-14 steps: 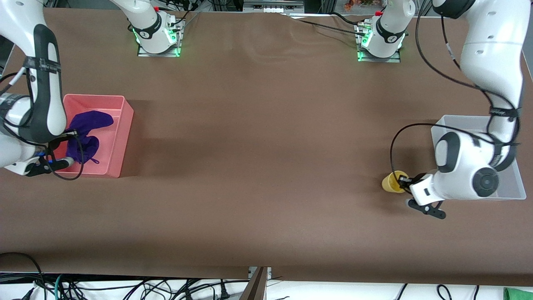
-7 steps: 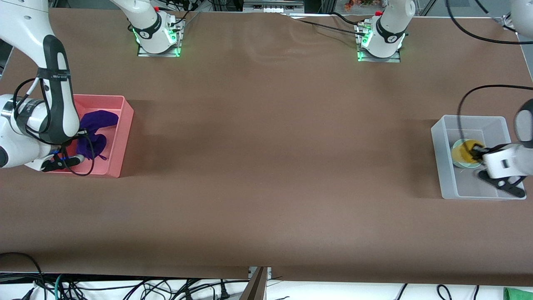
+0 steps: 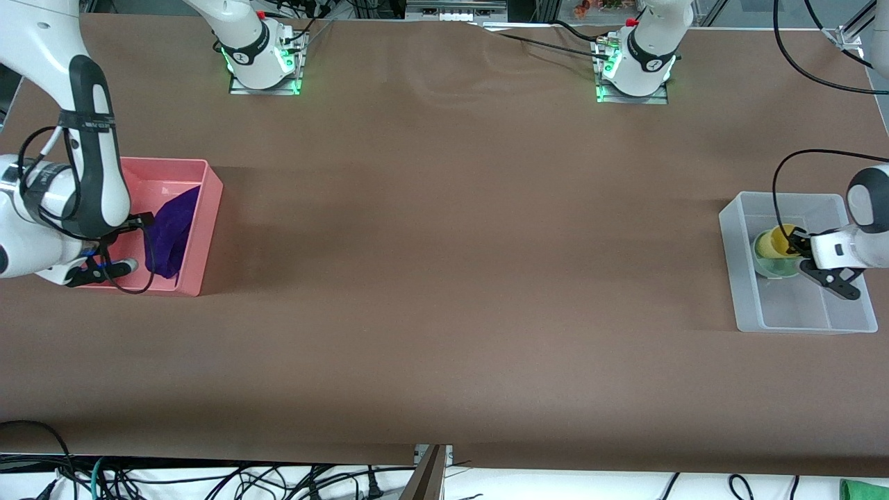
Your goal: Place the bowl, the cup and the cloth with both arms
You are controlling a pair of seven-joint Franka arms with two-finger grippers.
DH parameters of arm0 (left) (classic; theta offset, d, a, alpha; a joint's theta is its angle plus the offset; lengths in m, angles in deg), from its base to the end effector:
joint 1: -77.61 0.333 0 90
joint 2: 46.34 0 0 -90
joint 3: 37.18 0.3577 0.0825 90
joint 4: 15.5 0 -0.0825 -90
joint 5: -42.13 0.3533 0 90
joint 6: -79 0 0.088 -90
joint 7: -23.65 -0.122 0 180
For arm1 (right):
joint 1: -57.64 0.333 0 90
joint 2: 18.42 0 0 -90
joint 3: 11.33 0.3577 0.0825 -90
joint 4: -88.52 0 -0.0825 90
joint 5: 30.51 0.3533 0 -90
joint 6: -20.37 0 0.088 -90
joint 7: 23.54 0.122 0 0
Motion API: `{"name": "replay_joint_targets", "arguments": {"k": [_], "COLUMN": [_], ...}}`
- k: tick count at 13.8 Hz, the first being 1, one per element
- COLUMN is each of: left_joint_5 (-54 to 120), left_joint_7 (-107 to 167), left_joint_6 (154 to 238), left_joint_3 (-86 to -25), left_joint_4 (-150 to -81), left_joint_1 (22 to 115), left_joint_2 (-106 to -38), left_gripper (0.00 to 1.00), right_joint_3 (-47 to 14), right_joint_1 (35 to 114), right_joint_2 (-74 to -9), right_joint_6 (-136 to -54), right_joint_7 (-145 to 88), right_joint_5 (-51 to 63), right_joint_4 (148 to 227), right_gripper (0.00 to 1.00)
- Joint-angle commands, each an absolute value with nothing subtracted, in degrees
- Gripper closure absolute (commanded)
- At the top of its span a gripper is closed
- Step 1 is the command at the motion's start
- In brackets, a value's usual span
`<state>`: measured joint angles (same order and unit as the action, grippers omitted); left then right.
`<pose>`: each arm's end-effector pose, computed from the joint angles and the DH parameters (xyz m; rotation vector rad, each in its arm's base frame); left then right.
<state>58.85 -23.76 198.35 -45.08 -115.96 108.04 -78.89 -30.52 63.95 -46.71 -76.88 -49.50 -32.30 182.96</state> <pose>0.5760 0.2687 0.2736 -2.9738 0.9107 0.4350 0.5999 -0.1139 0.3539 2.9970 0.3657 -0.7034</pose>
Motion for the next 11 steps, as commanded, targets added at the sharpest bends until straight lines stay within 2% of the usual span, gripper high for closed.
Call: {"name": "replay_joint_targets", "arguments": {"k": [1, 4, 7, 9, 11], "left_joint_5": [59.45, 55.07, 53.65, 53.56, 53.56], "left_joint_7": [-24.34, -23.03, -9.38, 1.98, 8.59], "left_joint_6": [197.05, 187.51, 173.61, 171.3, 170.67], "left_joint_3": [-46.32, -51.75, -60.88, -67.91, -71.89], "left_joint_4": [-115.87, -111.23, -102.62, -102.33, -102.6], "left_joint_1": [107.75, 107.58, 107.22, 107.49, 107.4], "left_joint_2": [-74.05, -68.42, -67.96, -67.88, -67.79], "left_gripper": [0.0, 0.0, 0.0, 0.0, 0.0], "right_joint_3": [-27.87, -23.39, -18.99, -16.26, -16.16], "right_joint_1": [64.06, 64.15, 64.15, 64.15, 64.23], "right_joint_2": [-41.03, -38.38, -34.7, -31.62, -30.73], "right_joint_6": [-75.87, -72.54, -72.35, -70.44, -68.58], "right_joint_7": [-49.99, -49.55, -49.38, -49.29, -49.38], "right_joint_5": [-31.13, -31.13, -31.39, -32.09, -32.79], "right_joint_4": [181.96, 177.83, 176.59, 175.98, 170.12], "right_gripper": [0.0, 0.0, 0.0, 0.0, 0.0]}}
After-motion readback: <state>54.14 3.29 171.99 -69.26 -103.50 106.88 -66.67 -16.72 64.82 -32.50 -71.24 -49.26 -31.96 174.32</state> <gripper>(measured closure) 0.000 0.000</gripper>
